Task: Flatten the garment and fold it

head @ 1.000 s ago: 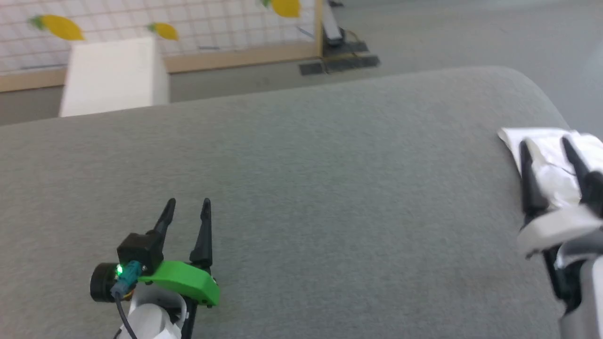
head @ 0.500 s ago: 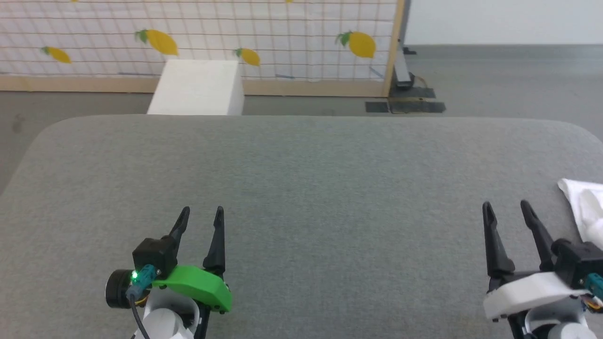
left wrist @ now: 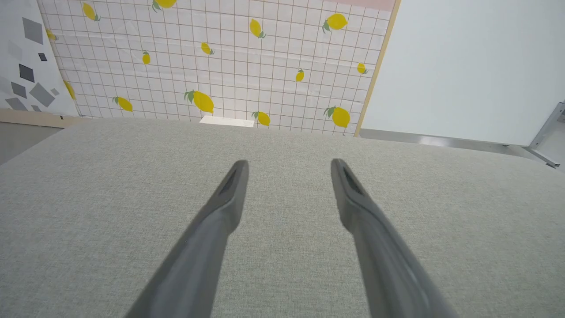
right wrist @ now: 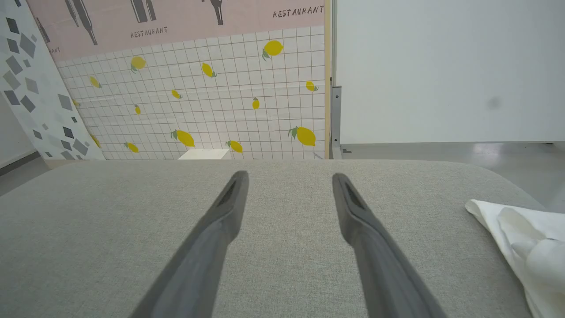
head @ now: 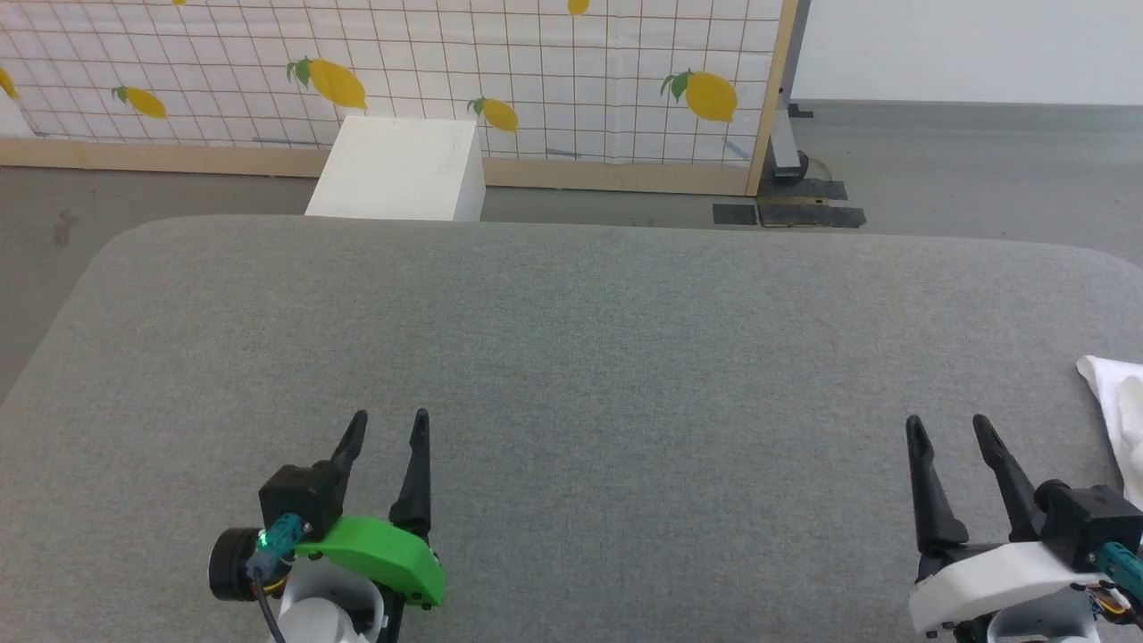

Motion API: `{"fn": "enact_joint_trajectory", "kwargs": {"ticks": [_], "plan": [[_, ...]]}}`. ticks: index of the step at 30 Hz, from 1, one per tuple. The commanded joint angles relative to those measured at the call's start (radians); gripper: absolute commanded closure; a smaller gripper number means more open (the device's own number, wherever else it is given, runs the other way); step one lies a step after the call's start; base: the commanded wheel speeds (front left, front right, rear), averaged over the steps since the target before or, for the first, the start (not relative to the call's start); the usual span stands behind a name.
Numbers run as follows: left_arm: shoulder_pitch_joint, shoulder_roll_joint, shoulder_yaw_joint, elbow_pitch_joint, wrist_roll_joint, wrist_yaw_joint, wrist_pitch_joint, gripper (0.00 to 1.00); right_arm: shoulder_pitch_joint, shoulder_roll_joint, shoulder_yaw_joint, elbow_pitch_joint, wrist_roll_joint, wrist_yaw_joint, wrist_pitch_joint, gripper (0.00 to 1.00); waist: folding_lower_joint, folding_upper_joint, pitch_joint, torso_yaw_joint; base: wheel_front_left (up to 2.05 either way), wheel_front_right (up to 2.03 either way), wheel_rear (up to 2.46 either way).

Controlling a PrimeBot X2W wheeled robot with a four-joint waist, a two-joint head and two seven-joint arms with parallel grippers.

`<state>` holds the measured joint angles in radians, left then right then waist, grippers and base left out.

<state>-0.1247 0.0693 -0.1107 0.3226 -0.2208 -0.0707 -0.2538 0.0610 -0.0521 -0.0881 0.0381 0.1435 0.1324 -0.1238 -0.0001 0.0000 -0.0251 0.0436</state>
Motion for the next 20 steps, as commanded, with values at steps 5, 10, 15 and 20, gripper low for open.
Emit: {"fn": "enact_joint_trajectory", "kwargs": {"ticks": [5,10,15,20], "plan": [[0.000,0.000,-0.001,-0.001,0.000,0.000,0.002,1.00,0.000,0.000,-0.001,0.000,0.000,0.000,0.001,1.00,0.0001,0.0000,0.000,0.000,0.00,0.00,0.00],[0.007,-0.001,0.005,-0.018,0.012,0.004,0.016,1.00,-0.003,0.000,0.003,-0.002,-0.008,0.000,0.007,1.00,0.0001,0.0000,0.002,-0.003,0.00,0.00,0.00],[0.012,-0.002,0.010,-0.031,0.021,0.007,0.026,1.00,-0.006,0.000,0.007,-0.004,-0.014,0.000,0.012,1.00,0.0001,0.0000,0.003,-0.004,0.00,0.00,0.00],[0.017,-0.003,0.014,-0.044,0.030,0.009,0.036,1.00,-0.008,0.000,0.010,-0.005,-0.019,0.000,0.017,1.00,0.0001,0.0000,0.003,-0.006,0.00,0.00,0.00]]}}
